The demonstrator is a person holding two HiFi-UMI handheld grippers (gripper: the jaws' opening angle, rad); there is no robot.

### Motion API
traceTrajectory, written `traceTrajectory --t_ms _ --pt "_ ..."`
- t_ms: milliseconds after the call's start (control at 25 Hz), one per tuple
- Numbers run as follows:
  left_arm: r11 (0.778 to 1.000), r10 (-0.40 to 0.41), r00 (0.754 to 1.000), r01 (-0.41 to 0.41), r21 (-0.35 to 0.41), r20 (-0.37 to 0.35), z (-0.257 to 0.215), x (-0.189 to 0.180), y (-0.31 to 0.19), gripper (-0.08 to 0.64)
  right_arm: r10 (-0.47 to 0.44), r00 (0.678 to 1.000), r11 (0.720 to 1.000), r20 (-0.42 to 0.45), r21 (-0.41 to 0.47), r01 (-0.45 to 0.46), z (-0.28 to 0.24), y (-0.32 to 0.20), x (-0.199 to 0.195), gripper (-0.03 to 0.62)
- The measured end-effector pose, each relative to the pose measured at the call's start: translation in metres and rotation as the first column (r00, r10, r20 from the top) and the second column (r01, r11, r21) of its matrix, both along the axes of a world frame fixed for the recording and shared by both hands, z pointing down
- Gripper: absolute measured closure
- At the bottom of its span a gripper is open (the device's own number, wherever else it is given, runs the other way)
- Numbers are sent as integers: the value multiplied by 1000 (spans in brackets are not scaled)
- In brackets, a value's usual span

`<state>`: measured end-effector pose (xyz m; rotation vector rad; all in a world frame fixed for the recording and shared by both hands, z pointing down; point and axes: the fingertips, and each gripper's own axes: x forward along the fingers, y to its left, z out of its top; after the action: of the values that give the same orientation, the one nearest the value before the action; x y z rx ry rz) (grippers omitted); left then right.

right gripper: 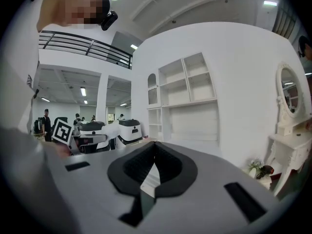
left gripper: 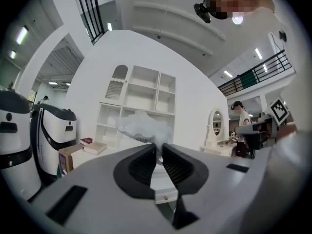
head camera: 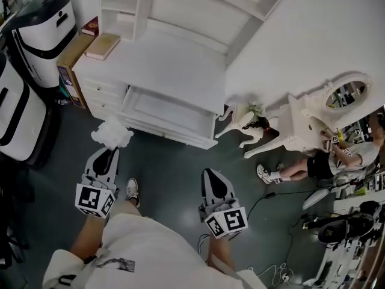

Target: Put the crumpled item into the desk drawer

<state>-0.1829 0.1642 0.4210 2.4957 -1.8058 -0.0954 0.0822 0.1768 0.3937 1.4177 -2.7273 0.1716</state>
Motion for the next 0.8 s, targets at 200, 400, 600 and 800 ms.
traceTrajectory --t_ms 200,400,600,800 --pt "996 84 996 -85 -38 -33 5 -20 -86 511 25 999 999 -21 -32 -26 -9 -81 -34 583" --pt "984 144 988 -149 -97 -63 24 -30 -137 511 73 997 995 -28 -60 -74 -5 -120 -50 583" --pt "964 229 971 -236 -124 -68 32 -7 -173 511 116 992 990 -51 -72 -119 -4 -147 -40 583" --pt "963 241 969 -246 -107 -58 22 14 -207 511 130 990 988 -45 -81 -134 -4 -182 -19 583"
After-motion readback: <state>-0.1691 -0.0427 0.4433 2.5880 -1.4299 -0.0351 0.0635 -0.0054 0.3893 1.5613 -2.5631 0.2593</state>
